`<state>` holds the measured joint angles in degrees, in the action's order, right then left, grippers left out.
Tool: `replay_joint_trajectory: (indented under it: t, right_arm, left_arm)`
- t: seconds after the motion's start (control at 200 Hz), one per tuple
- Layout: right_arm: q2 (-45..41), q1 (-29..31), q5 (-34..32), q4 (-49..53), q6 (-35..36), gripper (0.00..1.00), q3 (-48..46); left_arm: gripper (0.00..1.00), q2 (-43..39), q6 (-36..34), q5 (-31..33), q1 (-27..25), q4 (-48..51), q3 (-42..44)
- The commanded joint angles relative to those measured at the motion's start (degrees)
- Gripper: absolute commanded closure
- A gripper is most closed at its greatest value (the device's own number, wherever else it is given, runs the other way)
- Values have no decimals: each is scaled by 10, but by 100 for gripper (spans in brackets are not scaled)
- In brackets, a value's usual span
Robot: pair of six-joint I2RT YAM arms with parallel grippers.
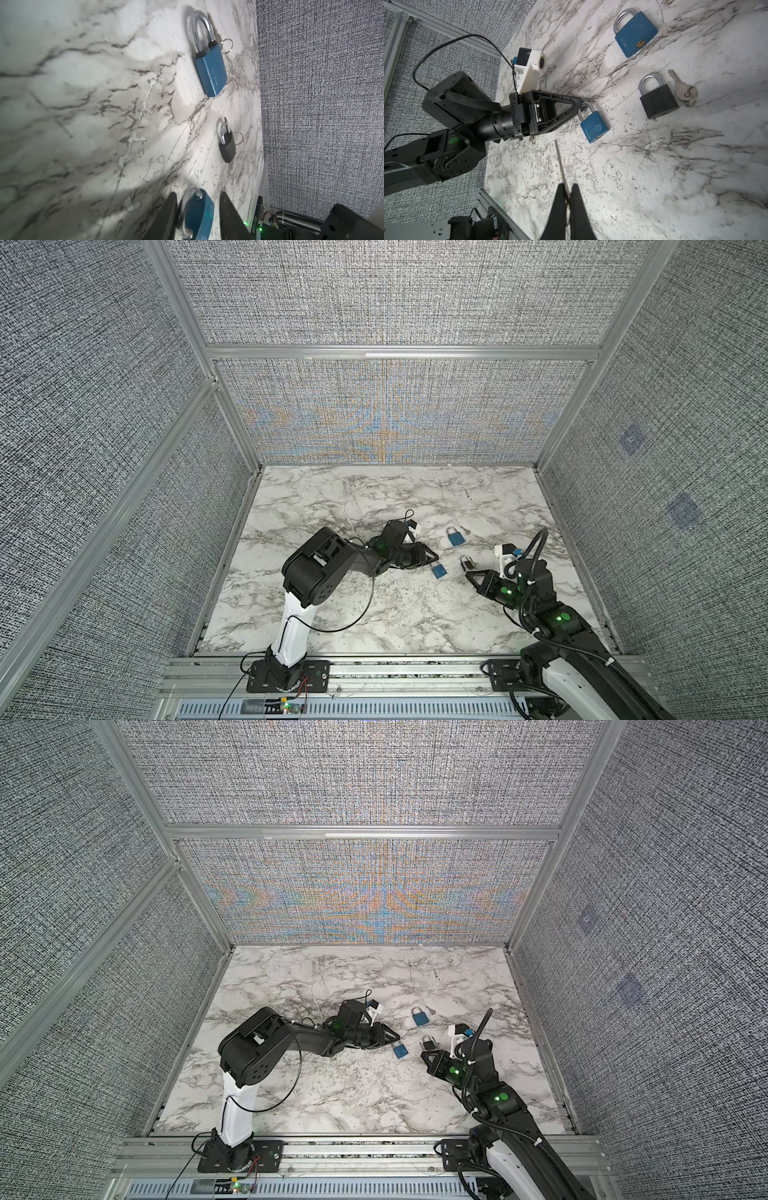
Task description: Lock with the key
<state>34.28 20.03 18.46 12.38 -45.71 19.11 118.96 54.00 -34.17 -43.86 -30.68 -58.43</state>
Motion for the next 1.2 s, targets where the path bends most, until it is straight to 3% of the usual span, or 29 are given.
replay_joint_trajectory:
  t: [0.0, 0.335, 0.64, 0.875, 1.196]
  right_arm:
    - [7, 1, -9, -18, 6, 100, 5]
    - [127, 1, -22, -85, 42, 100, 15]
    - [294, 1, -4, -173, 65, 100, 43]
    - [378, 1, 3, -237, 57, 100, 50]
    - [444, 0, 5, -263, 57, 94, 68]
  left_arm:
    - [64, -20, -16, 24, 4, 8, 7]
    - [63, -115, -66, 65, 12, 73, 21]
    - [63, -281, -129, 149, 17, 109, 82]
    - [63, -375, -126, 183, 33, 96, 159]
    - [63, -420, -109, 187, 48, 84, 220]
